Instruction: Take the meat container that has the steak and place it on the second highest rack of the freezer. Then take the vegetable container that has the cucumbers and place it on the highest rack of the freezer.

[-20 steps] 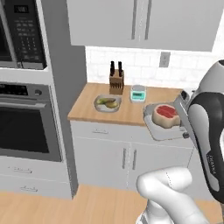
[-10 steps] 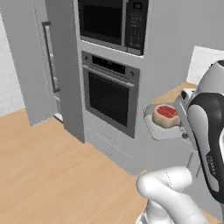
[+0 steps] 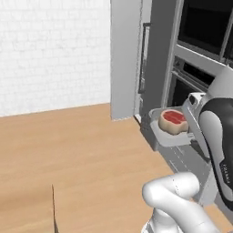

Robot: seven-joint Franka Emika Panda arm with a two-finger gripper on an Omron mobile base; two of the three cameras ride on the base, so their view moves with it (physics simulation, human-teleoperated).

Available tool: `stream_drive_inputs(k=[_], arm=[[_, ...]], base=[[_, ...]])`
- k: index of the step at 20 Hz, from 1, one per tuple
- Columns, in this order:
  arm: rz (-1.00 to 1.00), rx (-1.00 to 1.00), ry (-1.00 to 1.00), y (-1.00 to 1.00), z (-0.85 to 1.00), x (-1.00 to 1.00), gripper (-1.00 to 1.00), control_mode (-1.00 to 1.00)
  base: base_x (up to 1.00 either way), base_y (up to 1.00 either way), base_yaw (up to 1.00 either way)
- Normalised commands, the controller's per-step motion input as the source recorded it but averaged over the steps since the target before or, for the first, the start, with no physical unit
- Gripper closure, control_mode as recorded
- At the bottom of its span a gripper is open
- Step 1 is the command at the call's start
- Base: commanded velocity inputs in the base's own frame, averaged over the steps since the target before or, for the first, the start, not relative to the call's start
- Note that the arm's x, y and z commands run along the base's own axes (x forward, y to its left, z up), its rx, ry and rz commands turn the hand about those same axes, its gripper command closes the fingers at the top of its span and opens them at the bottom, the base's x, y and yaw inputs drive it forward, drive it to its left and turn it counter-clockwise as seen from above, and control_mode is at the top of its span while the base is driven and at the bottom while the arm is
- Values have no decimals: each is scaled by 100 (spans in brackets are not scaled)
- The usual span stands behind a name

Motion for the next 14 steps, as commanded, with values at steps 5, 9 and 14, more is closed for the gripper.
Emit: stream_drive_inputs(k=[5, 9, 14], arm=[[0, 0, 0, 0, 0, 0, 100, 100], [0, 0, 0, 0, 0, 0, 100, 100], [0, 0, 0, 0, 0, 0, 100, 100]], base=[[100, -3, 24], [100, 0, 19], [100, 0, 13]])
